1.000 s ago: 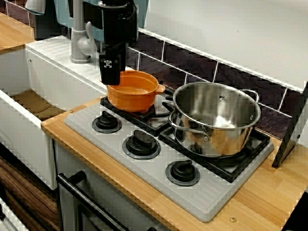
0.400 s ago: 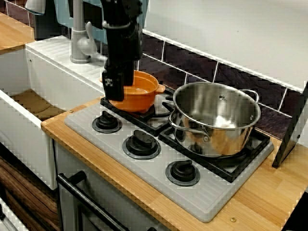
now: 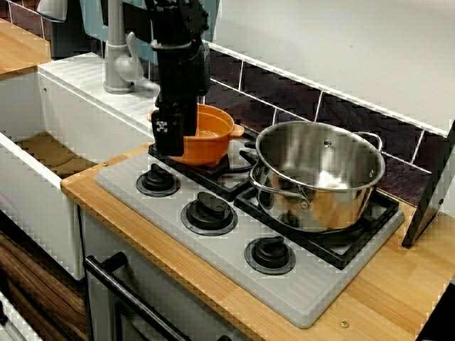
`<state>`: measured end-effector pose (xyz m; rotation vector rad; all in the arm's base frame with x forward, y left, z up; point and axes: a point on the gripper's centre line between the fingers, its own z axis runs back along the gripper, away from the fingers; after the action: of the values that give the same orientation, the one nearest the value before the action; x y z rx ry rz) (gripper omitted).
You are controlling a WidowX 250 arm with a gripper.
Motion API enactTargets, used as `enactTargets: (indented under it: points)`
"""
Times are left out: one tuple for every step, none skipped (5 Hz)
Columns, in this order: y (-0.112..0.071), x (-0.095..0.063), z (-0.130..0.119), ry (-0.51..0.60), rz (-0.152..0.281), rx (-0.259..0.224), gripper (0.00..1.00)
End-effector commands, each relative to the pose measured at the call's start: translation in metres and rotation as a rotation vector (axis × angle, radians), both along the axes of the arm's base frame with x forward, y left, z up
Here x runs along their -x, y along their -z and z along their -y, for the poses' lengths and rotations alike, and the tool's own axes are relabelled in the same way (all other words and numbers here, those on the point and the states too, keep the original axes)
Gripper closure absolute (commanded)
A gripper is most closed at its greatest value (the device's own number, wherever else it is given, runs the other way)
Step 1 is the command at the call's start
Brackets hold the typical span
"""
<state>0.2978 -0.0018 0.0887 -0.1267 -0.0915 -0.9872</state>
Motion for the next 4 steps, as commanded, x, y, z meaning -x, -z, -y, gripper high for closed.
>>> enactTargets:
  points:
    - [-0.0173, 0.0008, -0.0238, -0.008, -0.023, 0.078, 0.00]
    - [-0.0144, 0.0030, -0.0211, -0.019, -0.022, 0.062, 0.00]
    - [-0.0118, 0.0032, -0.0209, -0.046, -0.020, 0.039, 0.00]
    - [-0.0106, 0.0024, -0.0212, -0.058, -0.023, 0.039, 0.00]
